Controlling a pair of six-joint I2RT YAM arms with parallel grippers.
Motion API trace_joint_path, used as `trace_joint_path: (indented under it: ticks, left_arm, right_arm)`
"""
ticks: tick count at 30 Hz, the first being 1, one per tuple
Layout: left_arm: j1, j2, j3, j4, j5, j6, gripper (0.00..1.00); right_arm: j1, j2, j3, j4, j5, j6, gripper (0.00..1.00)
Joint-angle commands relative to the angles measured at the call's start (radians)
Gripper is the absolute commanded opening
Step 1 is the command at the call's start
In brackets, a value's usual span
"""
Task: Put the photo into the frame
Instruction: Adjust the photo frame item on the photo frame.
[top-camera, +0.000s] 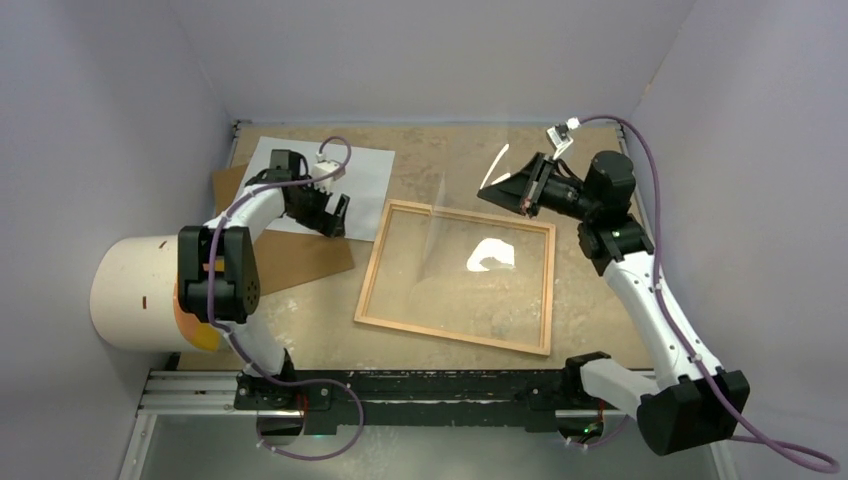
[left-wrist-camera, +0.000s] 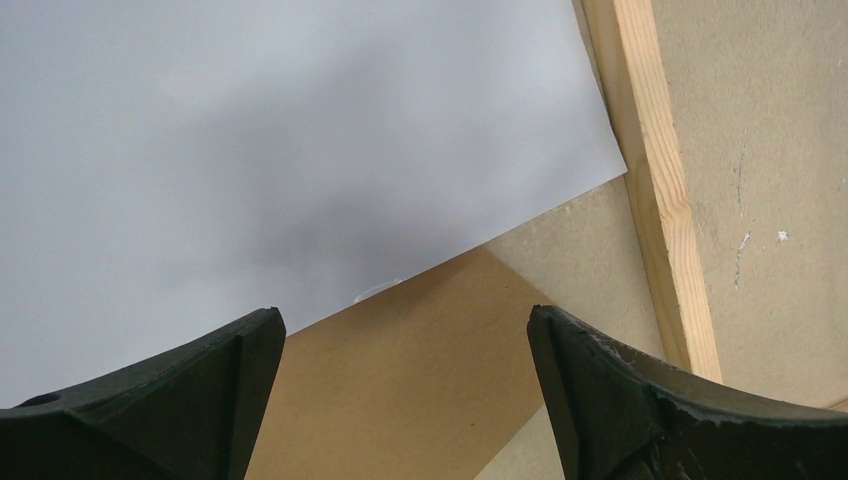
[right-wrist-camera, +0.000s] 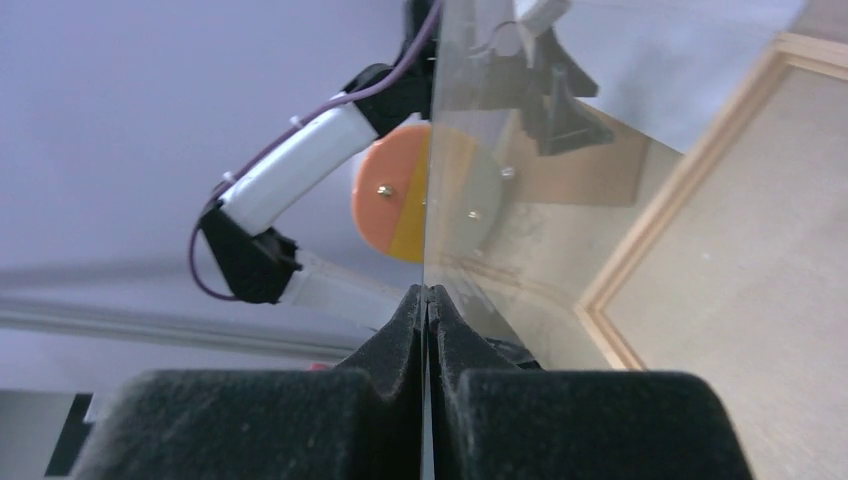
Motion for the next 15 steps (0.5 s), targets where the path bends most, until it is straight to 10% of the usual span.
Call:
trace_joint_path:
  ticks: [1,15]
  left_arm:
    - [0.057,-0.074,0.069,-0.009,0.002,-0.051,1.00]
    - [0.085,-0.099,0.052,-0.002,-0.026,-0.054,1.00]
  right_arm:
    - [0.040,0.002,0.078,0.184,0.006,0.165,0.00]
    - [0.042,-0.018,-0.140,0.625,-0.084,0.497,0.00]
